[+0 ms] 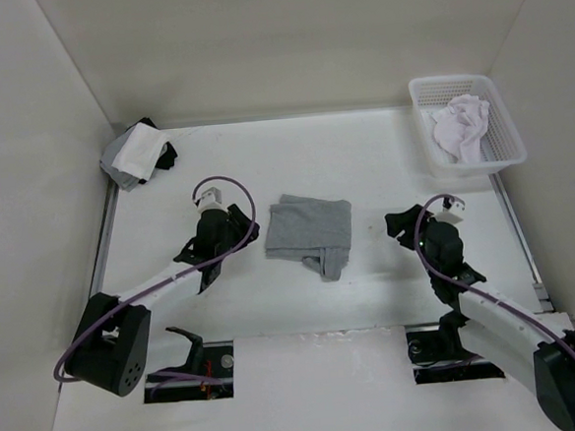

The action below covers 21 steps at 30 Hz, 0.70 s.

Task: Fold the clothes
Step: Fold the tank top

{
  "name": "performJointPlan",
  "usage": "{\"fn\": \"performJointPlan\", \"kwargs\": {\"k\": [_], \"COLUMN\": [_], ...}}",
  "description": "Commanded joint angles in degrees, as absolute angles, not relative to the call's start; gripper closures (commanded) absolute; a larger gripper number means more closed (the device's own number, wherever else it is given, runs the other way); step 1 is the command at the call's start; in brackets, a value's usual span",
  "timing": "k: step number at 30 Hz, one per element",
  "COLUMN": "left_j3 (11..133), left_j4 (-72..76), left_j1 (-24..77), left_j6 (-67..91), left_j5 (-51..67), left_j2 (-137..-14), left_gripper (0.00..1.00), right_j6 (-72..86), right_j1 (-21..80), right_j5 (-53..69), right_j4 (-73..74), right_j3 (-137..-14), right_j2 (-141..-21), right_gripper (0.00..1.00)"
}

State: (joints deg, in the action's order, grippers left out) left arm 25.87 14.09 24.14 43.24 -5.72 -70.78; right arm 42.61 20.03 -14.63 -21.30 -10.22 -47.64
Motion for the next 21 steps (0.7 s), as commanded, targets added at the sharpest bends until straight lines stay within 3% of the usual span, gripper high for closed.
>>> {"fn": "performJointPlan", "kwargs": {"k": [1, 10, 15, 21], "left_j3": [27.3, 28.9, 29.4, 30.0], "left_j4": [15.6, 16.4, 17.1, 18.5], "left_j1": [23.9, 25.5, 26.1, 26.1], "left_j6": [42.1, 40.8, 40.6, 40.8], "left_j5": [-4.4, -4.5, -3.6, -2.1], "left_j2": [-71.2, -74.3, -75.6, -77.5], "left_gripper": [0.54, 0.55, 0.47, 0.46], "right_j6": [44.0, 44.6, 44.5, 44.3], "right_j1": [18.1, 16.2, 16.4, 16.5], "right_j5": [-14.8, -10.7, -10.8, -10.9], "right_j4": [-25.1, -27.1, -27.1, -27.2], "right_j3": [-9.8, -10.3, -10.6, -10.9], "right_j2": [-48.8, -52.4, -53.1, -53.6], "right_gripper": [0.34, 0.35, 0.35, 0.40]}}
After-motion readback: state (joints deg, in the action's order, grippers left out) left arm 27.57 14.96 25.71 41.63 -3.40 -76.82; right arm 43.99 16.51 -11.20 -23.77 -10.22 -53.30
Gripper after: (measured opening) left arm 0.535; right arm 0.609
